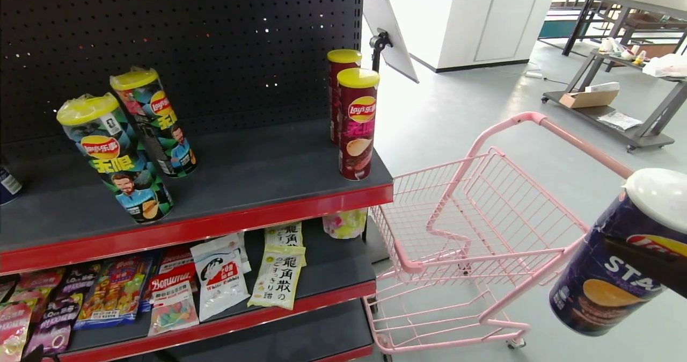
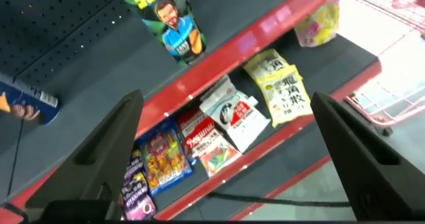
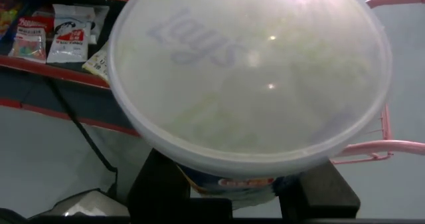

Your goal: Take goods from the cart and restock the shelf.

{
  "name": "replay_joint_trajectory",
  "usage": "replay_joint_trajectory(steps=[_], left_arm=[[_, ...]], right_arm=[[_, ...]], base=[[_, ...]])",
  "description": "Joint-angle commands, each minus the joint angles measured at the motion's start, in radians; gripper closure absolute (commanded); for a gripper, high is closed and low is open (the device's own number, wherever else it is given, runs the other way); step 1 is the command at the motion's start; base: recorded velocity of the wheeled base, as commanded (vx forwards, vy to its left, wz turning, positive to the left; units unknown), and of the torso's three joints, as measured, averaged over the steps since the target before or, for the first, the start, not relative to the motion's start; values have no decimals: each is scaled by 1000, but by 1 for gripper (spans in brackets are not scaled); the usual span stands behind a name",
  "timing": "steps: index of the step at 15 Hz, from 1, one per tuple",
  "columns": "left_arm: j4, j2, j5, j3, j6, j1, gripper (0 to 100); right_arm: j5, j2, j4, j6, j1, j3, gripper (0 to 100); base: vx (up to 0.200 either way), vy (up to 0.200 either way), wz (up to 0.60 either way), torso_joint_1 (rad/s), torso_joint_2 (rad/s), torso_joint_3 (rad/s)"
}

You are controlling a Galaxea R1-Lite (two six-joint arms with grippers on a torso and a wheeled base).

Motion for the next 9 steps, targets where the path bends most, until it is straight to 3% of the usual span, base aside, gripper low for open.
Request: replay_joint_trajectory(steps=[1, 6, 9], left_arm=[[1, 2, 0, -6, -1, 0, 0], [1, 2, 0, -15, -1, 0, 0], [1, 2, 0, -12, -1, 0, 0]], right_arm=[[0, 0, 0, -3, 0, 4, 100], [1, 1, -7, -14, 2, 7, 100], [1, 1, -8, -17, -4, 11, 100]], base=[[0, 0, 600, -2, -2, 7], [0, 0, 600, 7, 4, 0], [0, 0, 0, 0, 0, 0]])
